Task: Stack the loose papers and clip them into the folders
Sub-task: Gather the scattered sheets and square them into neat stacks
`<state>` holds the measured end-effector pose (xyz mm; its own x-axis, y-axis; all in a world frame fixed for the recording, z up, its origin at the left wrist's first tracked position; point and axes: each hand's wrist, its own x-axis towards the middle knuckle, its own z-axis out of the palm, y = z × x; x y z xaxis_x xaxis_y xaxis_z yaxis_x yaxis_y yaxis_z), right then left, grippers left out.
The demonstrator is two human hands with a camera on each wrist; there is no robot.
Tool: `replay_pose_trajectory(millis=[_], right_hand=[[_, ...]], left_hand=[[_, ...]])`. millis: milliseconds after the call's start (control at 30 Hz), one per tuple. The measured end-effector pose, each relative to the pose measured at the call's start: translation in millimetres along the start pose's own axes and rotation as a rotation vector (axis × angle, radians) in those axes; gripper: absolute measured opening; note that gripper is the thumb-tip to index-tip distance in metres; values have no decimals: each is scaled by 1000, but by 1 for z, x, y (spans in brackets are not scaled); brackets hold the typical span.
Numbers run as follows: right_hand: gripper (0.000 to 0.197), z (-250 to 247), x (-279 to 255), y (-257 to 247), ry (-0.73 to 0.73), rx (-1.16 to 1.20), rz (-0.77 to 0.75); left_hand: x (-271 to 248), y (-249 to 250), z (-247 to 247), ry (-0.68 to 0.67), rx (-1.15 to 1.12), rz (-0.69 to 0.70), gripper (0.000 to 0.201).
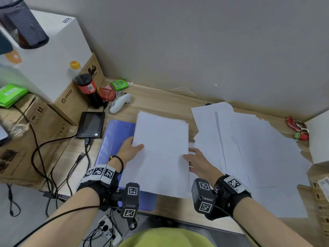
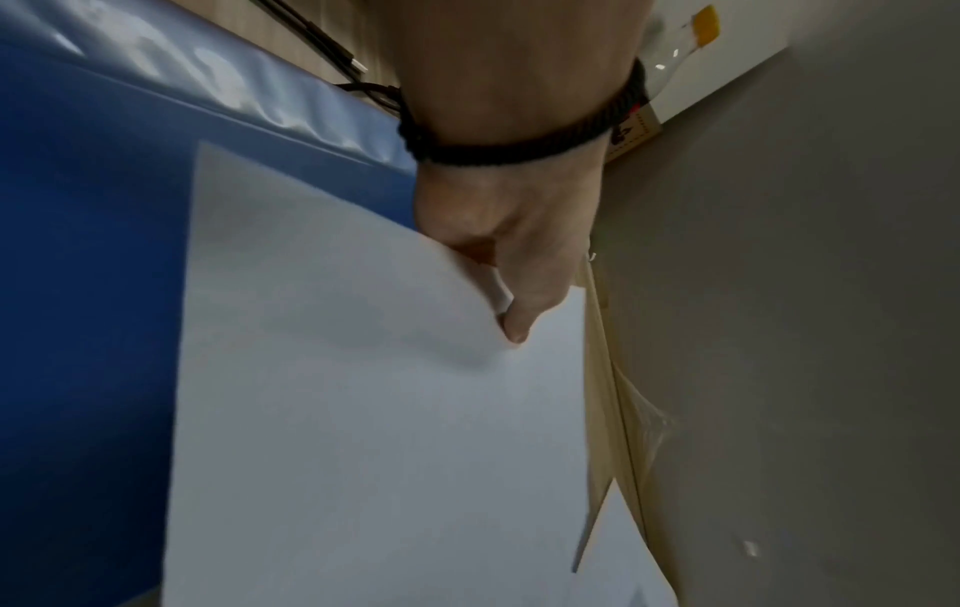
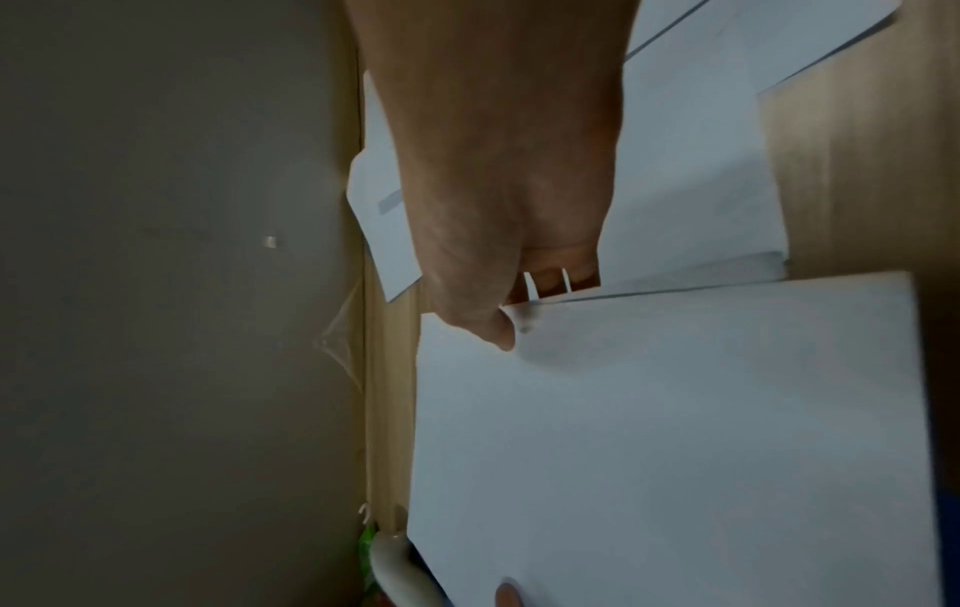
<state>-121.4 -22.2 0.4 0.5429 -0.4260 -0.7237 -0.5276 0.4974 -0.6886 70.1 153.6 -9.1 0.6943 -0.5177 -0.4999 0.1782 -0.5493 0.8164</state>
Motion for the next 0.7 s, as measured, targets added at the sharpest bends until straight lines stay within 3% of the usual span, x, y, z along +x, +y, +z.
replay_pose_trajectory(millis=[233, 367, 500, 633, 700], right_hand=[[26, 0, 12, 20, -48, -26, 79], [45, 4, 20, 20, -96, -66, 80], [57, 11, 30, 22, -70, -111, 104], [48, 17, 35, 20, -32, -137, 81], [48, 17, 37, 19, -1, -140, 80]], left_hand=[[16, -16, -1, 81, 41, -89, 31], [22, -17, -2, 54, 82, -80, 39], [28, -21, -2, 117, 253, -78, 54], [26, -20, 1, 52, 96, -9, 34], [25, -19, 3, 38, 55, 13, 36]])
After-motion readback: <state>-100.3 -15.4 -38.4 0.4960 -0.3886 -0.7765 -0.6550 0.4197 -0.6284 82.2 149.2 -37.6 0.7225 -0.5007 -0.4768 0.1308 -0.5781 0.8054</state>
